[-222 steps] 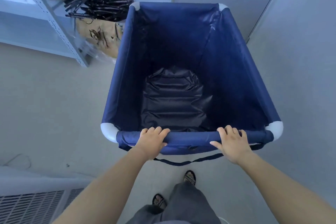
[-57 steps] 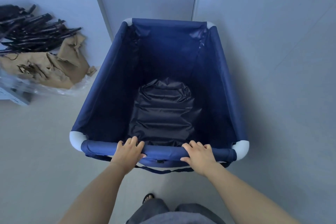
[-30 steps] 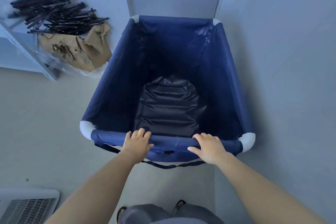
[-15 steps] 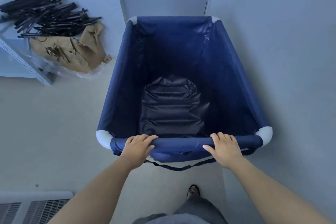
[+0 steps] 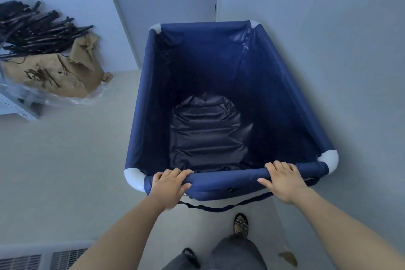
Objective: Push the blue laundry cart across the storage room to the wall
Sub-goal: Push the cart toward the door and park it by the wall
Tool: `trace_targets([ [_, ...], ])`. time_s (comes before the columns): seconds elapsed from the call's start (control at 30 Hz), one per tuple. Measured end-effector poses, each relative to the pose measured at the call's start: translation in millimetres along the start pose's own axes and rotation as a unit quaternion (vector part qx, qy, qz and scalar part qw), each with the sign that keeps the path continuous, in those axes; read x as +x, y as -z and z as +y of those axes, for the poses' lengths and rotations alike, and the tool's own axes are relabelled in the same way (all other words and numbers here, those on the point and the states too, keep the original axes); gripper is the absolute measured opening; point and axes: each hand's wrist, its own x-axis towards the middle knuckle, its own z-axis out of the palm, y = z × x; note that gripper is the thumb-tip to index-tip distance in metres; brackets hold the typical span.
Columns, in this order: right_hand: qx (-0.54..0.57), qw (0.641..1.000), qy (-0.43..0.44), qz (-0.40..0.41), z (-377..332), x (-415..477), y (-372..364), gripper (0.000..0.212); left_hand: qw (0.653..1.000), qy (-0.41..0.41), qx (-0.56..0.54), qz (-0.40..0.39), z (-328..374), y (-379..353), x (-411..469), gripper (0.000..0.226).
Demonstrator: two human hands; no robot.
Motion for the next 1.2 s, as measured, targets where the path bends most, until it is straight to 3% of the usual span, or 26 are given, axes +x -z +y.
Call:
trace_targets([
  [0.3, 0.043, 0.999, -0.008, 0.010, -14.6, -64.4, -31.9, 0.053, 0.999, -0.010, 0.009, 0.033, 3.3, -23.3, -53.4, 0.042],
  [0.73, 0.147, 0.988, 0.055, 0.007, 3.1, -99.7, -40.9, 0.047, 0.998, 0.057, 0.009, 0.026, 40.2, -40.9, -104.2, 0.041],
  [1.07, 0.134, 0.987, 0.080, -0.029, -1.6, -107.7, -37.2, 0.056, 0.990, 0.115, -0.071, -0.027, 96.1, -44.4, -108.0, 0.046],
  [1.2, 0.058, 0.991, 0.119, -0.030, -4.4, -110.6, -38.3, 0.060, 0.989, 0.135, -0.056, -0.016, 109.1, -50.0, -113.5, 0.047],
])
